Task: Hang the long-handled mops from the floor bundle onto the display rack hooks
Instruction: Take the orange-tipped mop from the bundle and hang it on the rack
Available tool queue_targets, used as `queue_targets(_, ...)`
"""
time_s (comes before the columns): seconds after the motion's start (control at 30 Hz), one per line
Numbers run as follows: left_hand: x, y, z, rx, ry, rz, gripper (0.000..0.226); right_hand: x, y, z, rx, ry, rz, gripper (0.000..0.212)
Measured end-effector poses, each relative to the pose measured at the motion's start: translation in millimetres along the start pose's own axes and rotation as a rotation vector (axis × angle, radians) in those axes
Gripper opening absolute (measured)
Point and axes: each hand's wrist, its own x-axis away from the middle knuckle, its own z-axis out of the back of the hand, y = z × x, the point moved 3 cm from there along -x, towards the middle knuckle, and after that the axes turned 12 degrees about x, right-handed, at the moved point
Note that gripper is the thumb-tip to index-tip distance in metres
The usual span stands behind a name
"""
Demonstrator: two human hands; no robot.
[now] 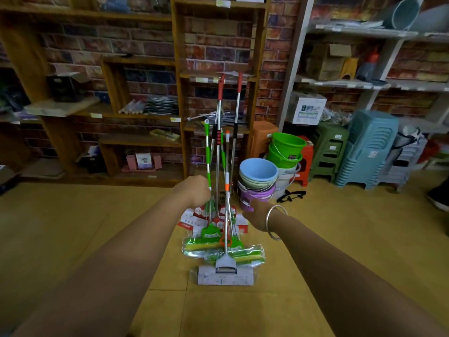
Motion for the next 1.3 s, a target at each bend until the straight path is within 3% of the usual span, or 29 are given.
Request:
queue_targets(0.33, -192, -47, 4, 0.066, -0.036, 0.017, 0.015, -176, 11, 10, -0.008, -0.075, -0.002, 0.039)
queue_targets(0.43, -259, -63, 6, 0.074, -0.053, 0.016, 0.022, -242, 12, 16, 0.000, -0.086, -0.059, 0.022)
queue_targets(0.7, -419, -61, 54, 0.069, -0.095, -0.044, 0.044, -388, -14, 79, -0.119, -0.019, -0.076, 0.025)
queue_targets(1.13, -525, -100, 11, 0.230, -0.184, 0.080, 0.025, -527, 21, 51, -0.178, -0.093, -0.189, 0.038)
queue_targets(1.3, -538, -129, -42, 0.292, -0.253, 0.144, 0.033, -560, 44, 7, -0.182, -0.161, -0.196, 0.035)
